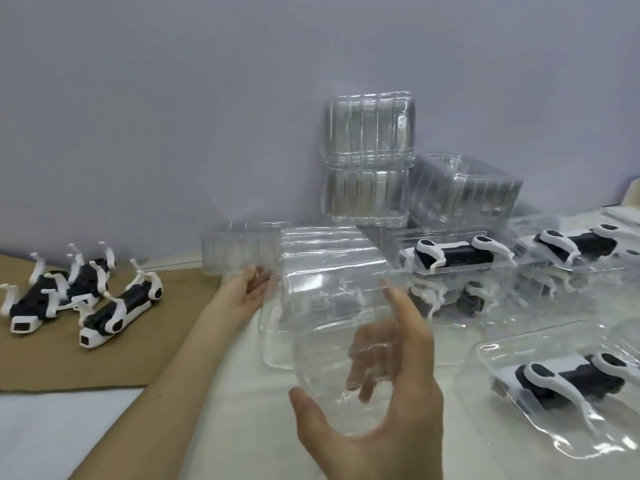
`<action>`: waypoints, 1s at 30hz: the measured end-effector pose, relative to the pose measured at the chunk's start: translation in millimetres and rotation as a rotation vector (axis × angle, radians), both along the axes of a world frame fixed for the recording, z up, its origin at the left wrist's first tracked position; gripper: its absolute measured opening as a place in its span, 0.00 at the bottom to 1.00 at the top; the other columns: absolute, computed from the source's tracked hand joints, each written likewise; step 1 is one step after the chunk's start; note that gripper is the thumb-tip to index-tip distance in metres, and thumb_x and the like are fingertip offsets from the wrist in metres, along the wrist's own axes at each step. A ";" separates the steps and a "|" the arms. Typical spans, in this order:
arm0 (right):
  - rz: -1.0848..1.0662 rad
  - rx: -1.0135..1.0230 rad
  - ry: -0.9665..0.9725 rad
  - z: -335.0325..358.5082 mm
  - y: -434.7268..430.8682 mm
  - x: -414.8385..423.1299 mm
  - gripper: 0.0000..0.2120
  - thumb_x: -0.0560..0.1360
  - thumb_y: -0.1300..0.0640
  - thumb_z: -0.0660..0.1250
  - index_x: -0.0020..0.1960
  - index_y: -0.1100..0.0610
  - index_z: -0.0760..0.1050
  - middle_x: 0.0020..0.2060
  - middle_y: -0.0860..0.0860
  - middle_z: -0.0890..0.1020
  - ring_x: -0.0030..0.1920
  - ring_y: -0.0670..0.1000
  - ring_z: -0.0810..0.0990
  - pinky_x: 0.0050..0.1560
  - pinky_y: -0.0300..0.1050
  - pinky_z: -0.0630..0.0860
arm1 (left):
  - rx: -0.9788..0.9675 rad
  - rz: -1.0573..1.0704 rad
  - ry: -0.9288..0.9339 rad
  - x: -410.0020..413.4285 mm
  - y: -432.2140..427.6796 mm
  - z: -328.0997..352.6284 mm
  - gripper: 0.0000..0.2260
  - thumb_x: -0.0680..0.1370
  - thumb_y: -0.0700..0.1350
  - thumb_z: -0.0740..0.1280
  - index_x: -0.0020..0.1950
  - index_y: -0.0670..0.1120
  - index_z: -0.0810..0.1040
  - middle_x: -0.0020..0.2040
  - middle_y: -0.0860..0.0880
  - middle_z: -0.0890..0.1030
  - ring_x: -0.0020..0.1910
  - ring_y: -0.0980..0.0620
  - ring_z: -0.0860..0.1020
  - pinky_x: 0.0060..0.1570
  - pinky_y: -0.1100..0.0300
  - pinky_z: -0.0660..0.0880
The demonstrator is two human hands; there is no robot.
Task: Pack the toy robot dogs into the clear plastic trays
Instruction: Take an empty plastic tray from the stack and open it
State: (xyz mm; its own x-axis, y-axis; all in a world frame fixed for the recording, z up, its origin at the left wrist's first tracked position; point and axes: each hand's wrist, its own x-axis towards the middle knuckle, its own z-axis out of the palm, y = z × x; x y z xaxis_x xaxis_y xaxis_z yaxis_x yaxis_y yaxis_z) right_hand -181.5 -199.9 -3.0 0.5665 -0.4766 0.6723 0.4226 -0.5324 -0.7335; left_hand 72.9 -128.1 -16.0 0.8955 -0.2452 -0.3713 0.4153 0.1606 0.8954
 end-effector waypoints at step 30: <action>0.289 0.176 0.211 3.4 4.9 -4.7 0.37 0.69 0.48 0.77 0.70 0.27 0.62 0.46 0.44 0.81 0.40 0.51 0.84 0.44 0.34 0.77 | -0.079 -0.160 -0.741 -197.2 77.3 19.5 0.14 0.71 0.58 0.68 0.50 0.51 0.84 0.37 0.44 0.81 0.29 0.46 0.78 0.30 0.58 0.74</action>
State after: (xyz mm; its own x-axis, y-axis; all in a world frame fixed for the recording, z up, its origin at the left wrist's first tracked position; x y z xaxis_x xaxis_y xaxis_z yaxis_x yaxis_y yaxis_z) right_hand -186.1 -195.1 0.4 0.8109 -0.3749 0.4494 0.3672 -0.2719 -0.8895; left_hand -124.4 -50.8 3.5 0.8550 -0.3943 0.3369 -0.2661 0.2240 0.9375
